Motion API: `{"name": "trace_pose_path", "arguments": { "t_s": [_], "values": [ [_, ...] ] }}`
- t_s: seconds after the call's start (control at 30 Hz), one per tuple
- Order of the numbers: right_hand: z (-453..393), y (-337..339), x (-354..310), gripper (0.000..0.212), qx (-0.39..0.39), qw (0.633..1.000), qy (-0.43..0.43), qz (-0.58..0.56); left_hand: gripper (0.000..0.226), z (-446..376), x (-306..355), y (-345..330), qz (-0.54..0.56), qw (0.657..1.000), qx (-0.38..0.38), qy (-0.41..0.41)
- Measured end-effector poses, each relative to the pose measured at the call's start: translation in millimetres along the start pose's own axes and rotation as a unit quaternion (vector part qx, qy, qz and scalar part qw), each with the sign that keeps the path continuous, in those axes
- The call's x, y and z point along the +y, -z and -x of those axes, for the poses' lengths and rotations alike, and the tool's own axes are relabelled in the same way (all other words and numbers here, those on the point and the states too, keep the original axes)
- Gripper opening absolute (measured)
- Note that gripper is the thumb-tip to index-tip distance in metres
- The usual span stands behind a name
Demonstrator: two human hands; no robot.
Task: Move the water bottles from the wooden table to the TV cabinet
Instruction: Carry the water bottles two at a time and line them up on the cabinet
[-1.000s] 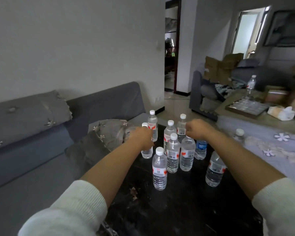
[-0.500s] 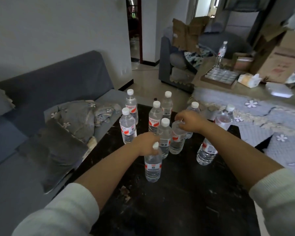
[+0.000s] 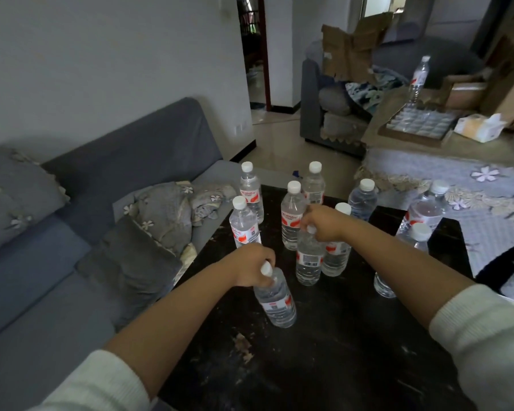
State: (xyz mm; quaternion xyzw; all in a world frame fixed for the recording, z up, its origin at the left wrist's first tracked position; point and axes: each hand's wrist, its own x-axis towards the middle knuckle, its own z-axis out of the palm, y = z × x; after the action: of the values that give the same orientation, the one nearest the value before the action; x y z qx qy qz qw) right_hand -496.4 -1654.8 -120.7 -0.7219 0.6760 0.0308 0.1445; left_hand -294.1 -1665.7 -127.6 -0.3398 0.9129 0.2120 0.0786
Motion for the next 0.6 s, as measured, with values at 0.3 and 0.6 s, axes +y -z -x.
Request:
{"name": "trace_pose_path", "arguments": {
  "t_s": [0.3, 0.6],
  "values": [
    [40.3, -18.7, -24.6, 0.033, -0.003, 0.999, -0.052, -0.010, 0.029, -5.9, 8.9, 7.7, -0.062, 0.996, -0.045, -0.033],
    [129.8, 2.3, -57.8, 0.041, 0.095, 0.929, -0.276, -0.226, 0.033, 4.2, 46.8, 41.3, -0.124, 0.977, -0.043, -0.169]
  ]
}}
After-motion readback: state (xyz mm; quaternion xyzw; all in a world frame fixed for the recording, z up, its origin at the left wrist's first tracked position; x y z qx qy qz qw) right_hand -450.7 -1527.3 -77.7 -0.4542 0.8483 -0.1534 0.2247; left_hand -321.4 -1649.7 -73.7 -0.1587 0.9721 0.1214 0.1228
